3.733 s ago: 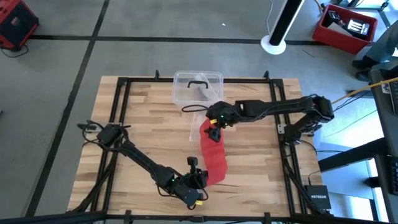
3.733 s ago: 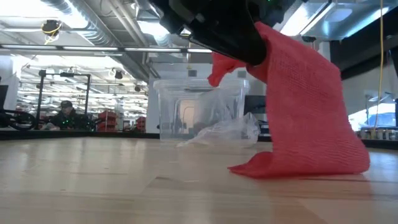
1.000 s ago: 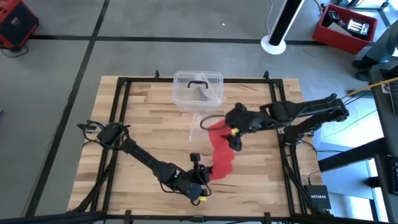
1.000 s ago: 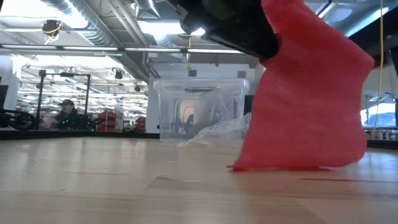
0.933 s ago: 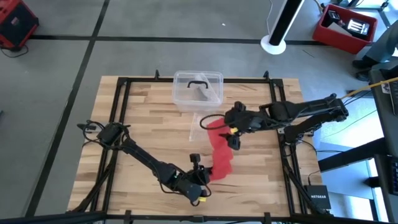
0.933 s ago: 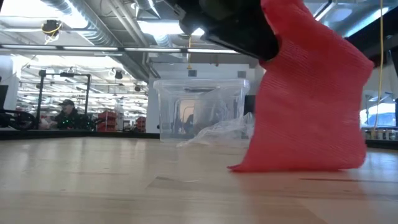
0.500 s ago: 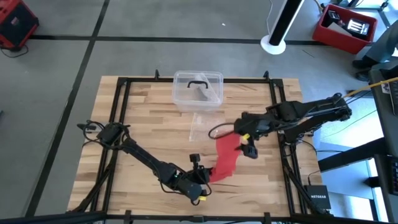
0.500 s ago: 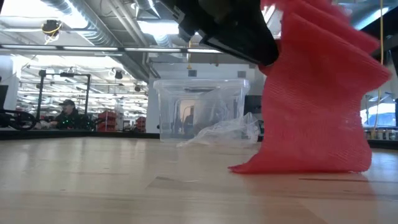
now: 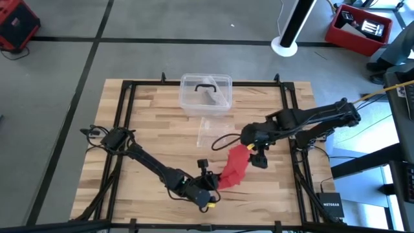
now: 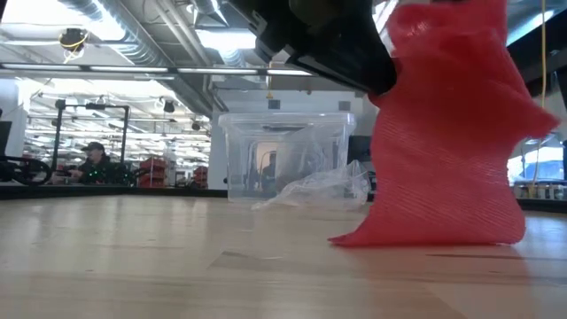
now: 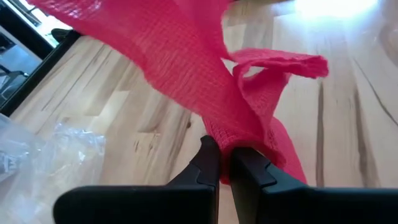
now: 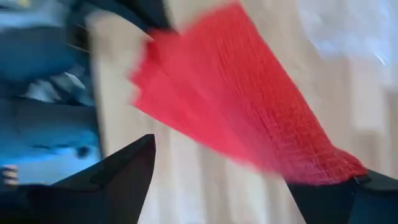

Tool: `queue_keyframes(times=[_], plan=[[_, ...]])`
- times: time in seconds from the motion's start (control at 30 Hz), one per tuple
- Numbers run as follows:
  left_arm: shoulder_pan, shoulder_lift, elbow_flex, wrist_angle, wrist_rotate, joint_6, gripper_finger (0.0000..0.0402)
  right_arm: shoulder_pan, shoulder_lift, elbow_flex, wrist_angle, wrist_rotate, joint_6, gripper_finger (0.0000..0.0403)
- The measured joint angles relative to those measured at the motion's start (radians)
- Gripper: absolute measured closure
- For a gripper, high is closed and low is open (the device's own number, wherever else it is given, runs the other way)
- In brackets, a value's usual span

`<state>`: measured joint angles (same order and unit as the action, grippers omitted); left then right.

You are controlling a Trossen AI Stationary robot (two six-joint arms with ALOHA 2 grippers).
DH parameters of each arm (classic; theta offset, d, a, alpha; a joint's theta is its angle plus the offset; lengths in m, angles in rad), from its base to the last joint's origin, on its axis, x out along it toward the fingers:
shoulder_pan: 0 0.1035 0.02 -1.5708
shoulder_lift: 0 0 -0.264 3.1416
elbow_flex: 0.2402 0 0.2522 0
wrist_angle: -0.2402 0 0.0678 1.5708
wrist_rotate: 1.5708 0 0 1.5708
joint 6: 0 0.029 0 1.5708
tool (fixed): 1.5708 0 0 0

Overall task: Roll bandage
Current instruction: Roll the red bandage

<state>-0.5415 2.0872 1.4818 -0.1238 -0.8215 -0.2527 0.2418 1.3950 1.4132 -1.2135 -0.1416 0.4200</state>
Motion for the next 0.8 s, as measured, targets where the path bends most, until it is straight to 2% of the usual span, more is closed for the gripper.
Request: queue_keyframes(times=[0.13, 0.33, 0.43, 0.5, 0.6, 0.8], plan=[[0.0, 0.0, 0.0, -0.001, 0.0, 0.006, 0.0389, 0.0, 0.011, -0.001, -0.056, 0.169, 0.02, 0.007], [-0.001, 0.0, -0.001, -0.001, -0.001, 0.036, 0.0389, 0.001, 0.011, -0.001, -0.144, 0.186, 0.078, 0.007], [-0.003, 0.0, -0.001, -0.001, -0.001, 0.051, 0.0389, 0.045, 0.008, -0.001, -0.147, 0.204, 0.096, 0.007], [-0.005, -0.001, -0.001, -0.001, -0.007, 0.054, 0.0389, 0.101, 0.001, -0.001, -0.126, 0.256, 0.096, 0.007], [-0.012, -0.023, -0.001, -0.004, -0.008, 0.09, 0.0389, 0.221, -0.015, -0.001, -0.079, 0.393, 0.115, 0.007], [-0.018, -0.142, -0.001, -0.032, -0.023, 0.188, 0.0389, 0.52, -0.025, -0.043, 0.006, 0.755, 0.246, 0.007]])
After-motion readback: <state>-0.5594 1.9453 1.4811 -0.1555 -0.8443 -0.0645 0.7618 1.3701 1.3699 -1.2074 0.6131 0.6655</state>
